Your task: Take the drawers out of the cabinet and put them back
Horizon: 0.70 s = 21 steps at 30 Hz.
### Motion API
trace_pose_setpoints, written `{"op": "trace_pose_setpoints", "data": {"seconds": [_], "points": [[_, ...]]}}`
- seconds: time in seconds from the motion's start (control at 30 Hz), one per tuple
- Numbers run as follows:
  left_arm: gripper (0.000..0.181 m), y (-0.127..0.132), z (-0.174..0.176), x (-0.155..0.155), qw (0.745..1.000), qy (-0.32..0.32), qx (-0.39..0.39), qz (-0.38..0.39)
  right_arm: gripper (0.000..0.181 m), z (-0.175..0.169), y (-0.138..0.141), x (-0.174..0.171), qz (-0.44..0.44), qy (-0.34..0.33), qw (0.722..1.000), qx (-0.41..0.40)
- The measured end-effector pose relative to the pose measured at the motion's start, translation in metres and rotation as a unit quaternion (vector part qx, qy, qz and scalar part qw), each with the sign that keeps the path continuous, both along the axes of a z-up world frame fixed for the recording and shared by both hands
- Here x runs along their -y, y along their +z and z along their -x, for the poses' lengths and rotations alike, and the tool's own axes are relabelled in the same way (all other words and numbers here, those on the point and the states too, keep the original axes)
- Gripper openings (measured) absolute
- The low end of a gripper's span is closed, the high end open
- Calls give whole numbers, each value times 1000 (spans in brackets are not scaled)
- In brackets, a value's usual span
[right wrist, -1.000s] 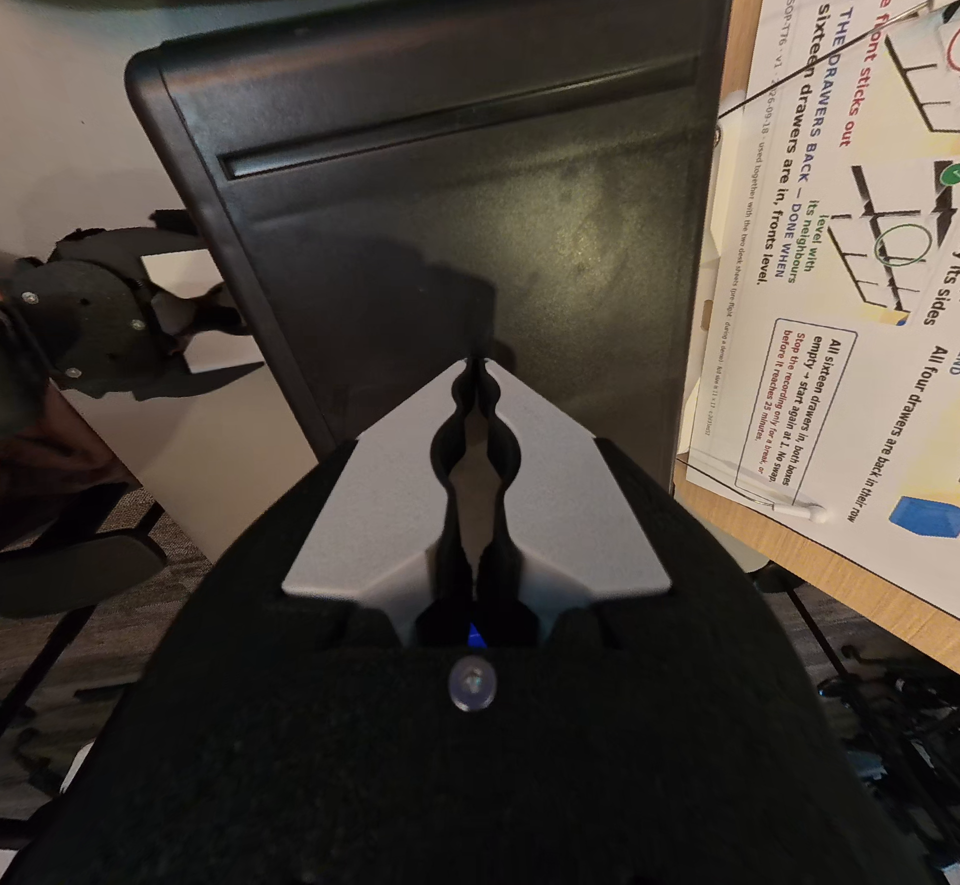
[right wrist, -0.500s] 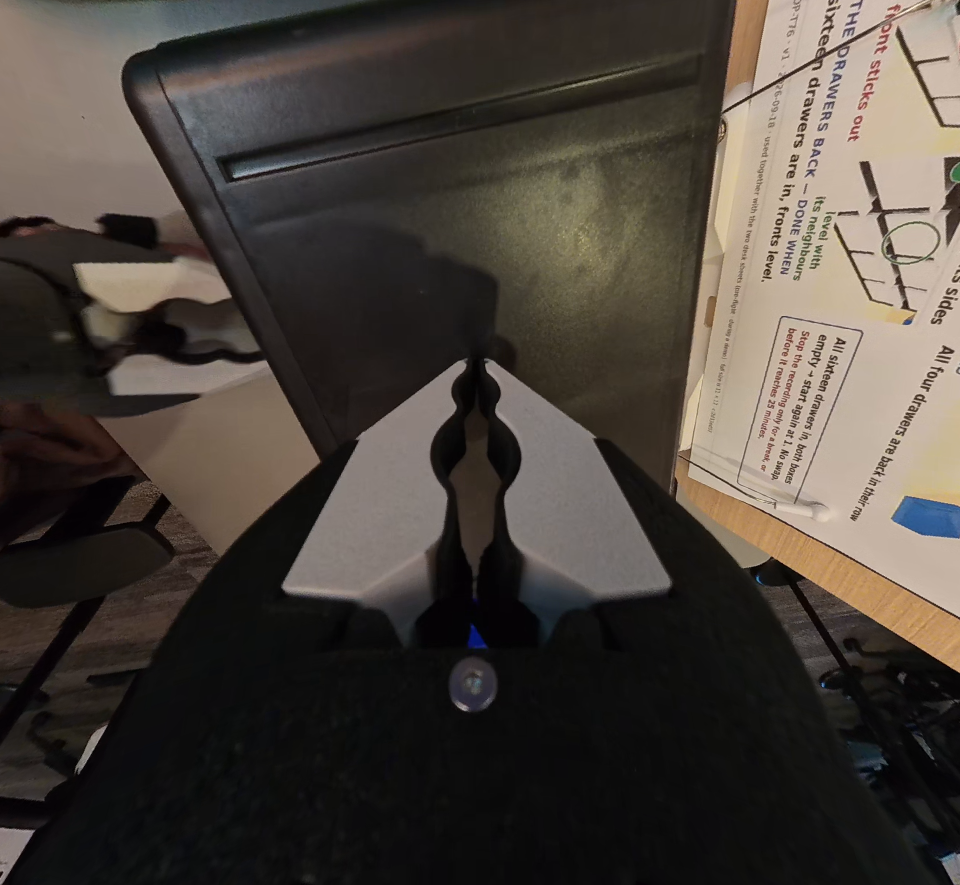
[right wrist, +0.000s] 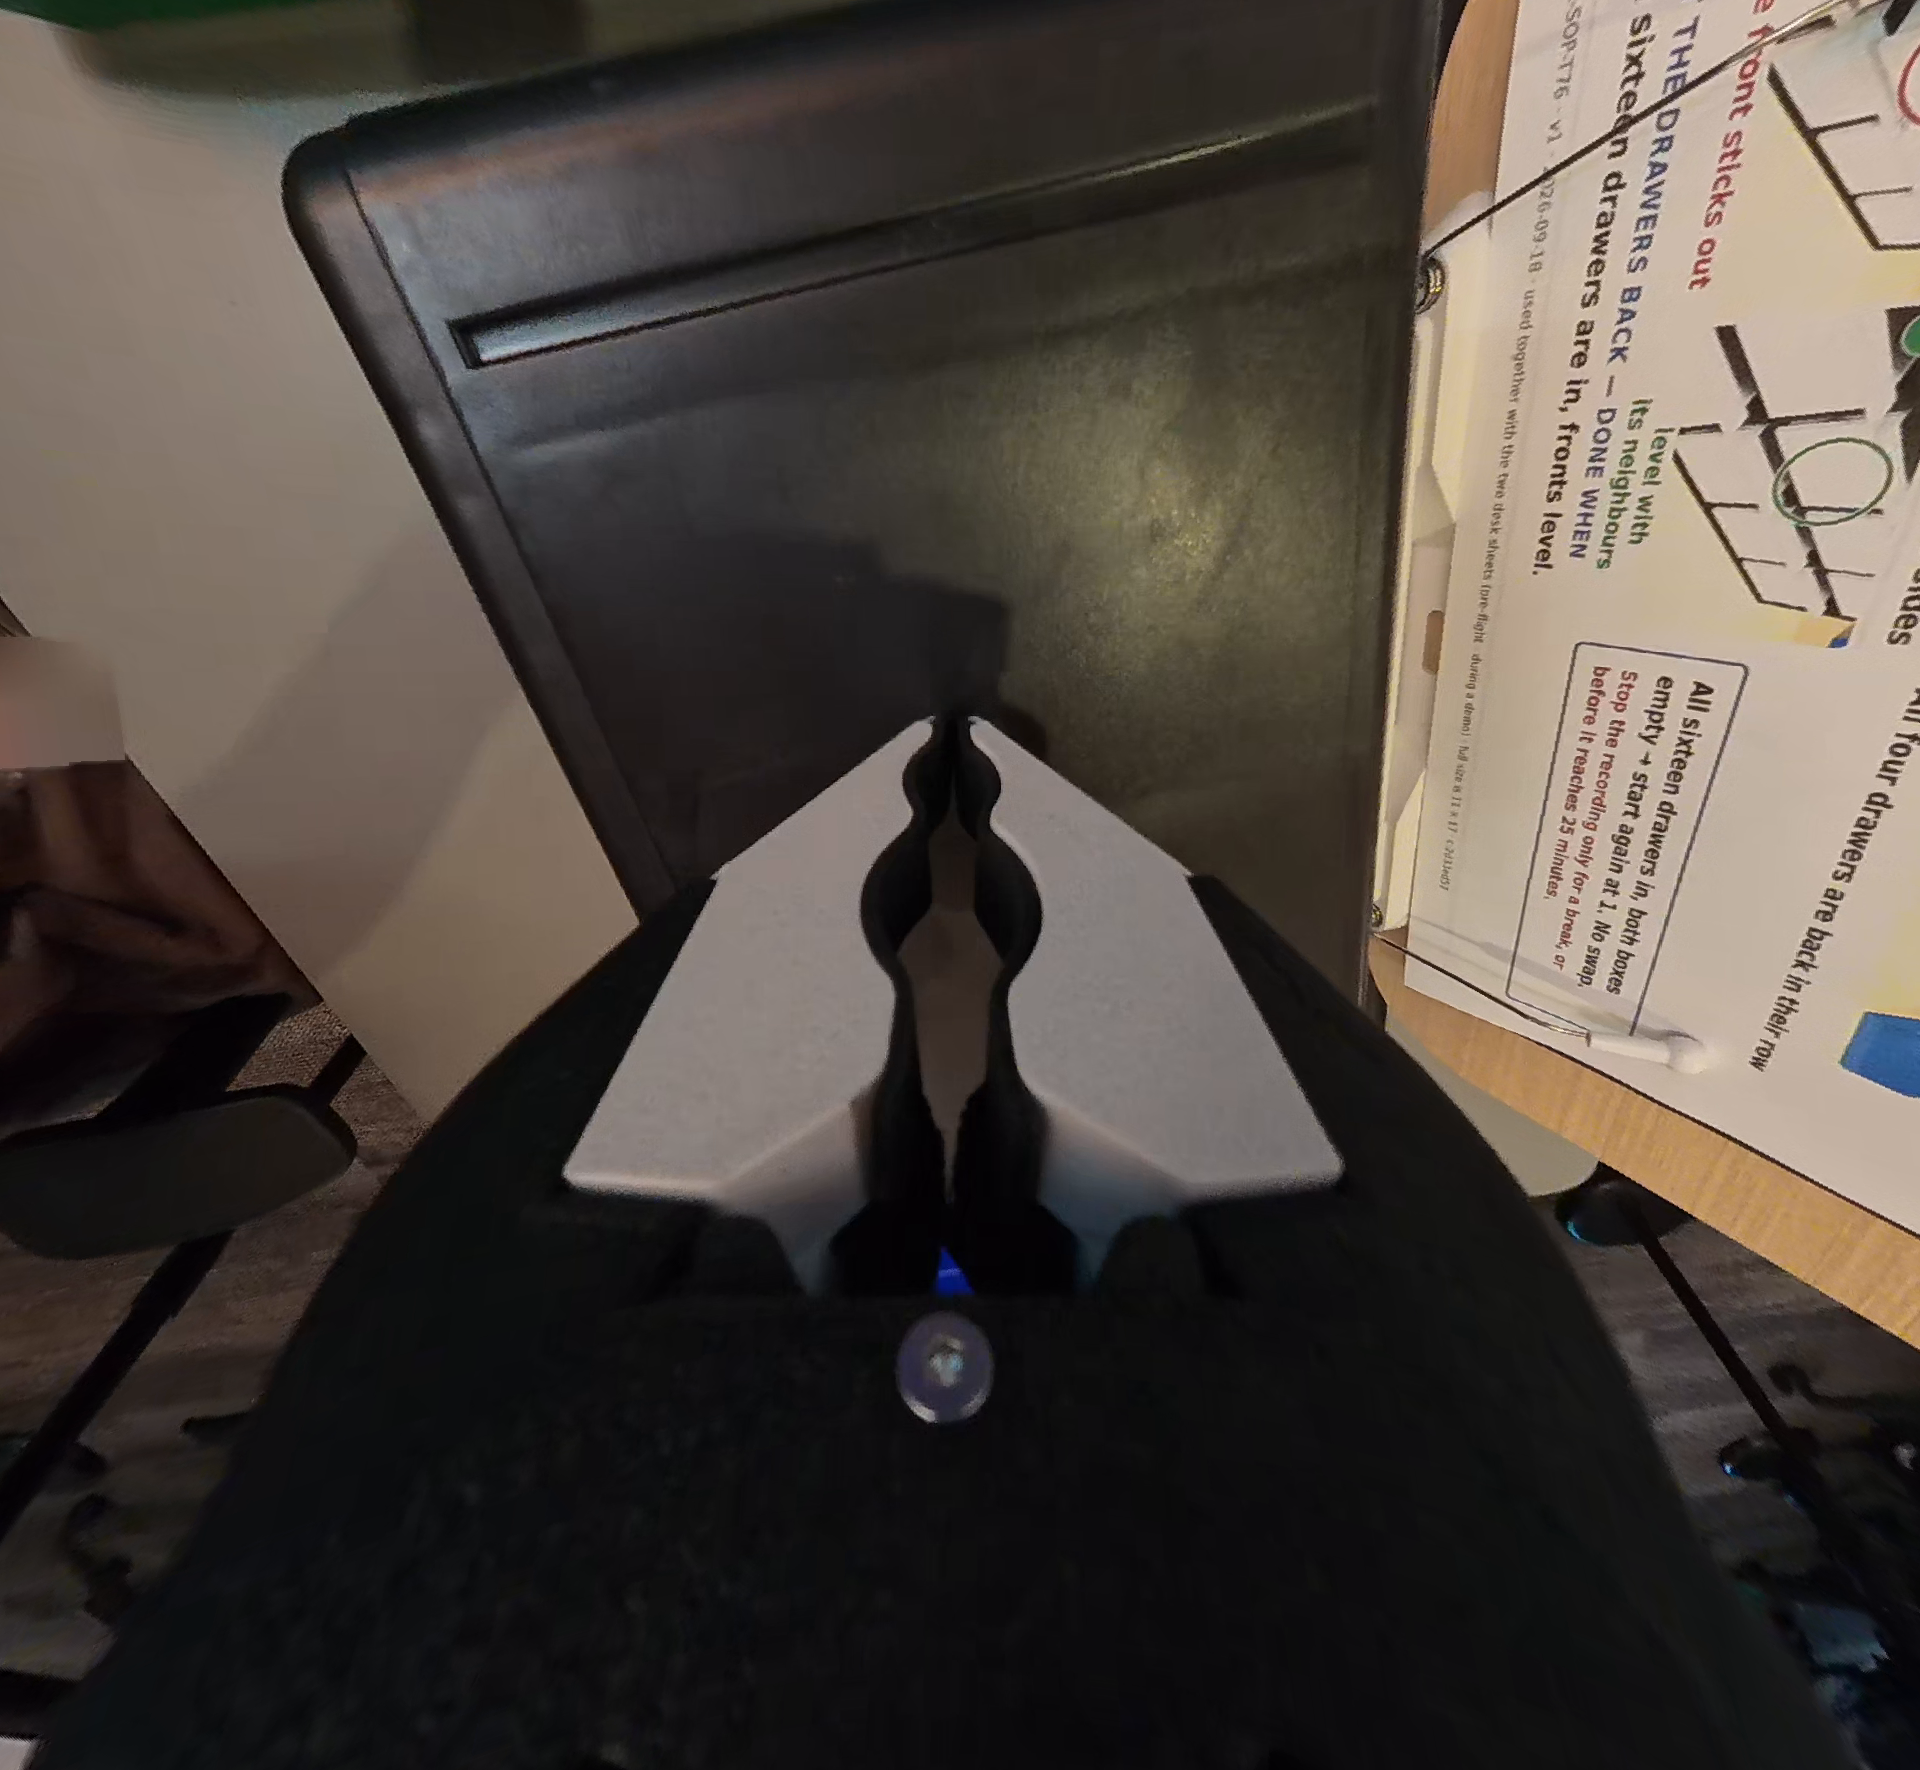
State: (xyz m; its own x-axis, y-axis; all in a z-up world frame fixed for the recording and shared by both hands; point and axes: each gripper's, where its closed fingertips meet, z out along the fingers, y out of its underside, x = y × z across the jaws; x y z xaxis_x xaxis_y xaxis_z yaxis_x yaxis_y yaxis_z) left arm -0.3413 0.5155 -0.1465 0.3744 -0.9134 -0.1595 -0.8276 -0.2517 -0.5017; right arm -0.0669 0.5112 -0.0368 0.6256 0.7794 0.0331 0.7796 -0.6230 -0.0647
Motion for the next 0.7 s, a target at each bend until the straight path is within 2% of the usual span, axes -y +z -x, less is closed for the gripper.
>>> {"op": "trace_pose_setpoints", "data": {"seconds": [0.1, 0.23, 0.3, 0.33, 0.37, 0.43, 0.53, 0.7], "points": [[49, -54, 9, 4, 993, -73, -96, 23, 0, 0, 0, 0, 2, 2, 1000, 16], [47, -82, 11, 3, 977, -142, -160, 21, 0, 0, 0, 0, 7, 3, 999, 38], [33, -93, 14, 6, 970, -161, -180, 39, 0, 0, 0, 0, 9, 3, 999, 47], [13, -97, 18, 7, 965, -173, -193, 43, 0, -1, 0, 0, 10, 4, 999, 52], [8, -98, 20, 9, 962, -184, -198, 43, 0, -1, 0, 0, 9, 4, 998, 56], [0, -92, 22, 17, 958, -210, -192, 45, 0, -1, 0, 0, 9, 3, 998, 58], [0, -68, 29, 27, 955, -233, -184, 14, 0, 0, 0, 0, 7, -3, 999, 47], [0, 5, 30, 55, 948, -277, -147, -55, 0, 0, 0, 0, -6, -21, 1000, 16]]}}
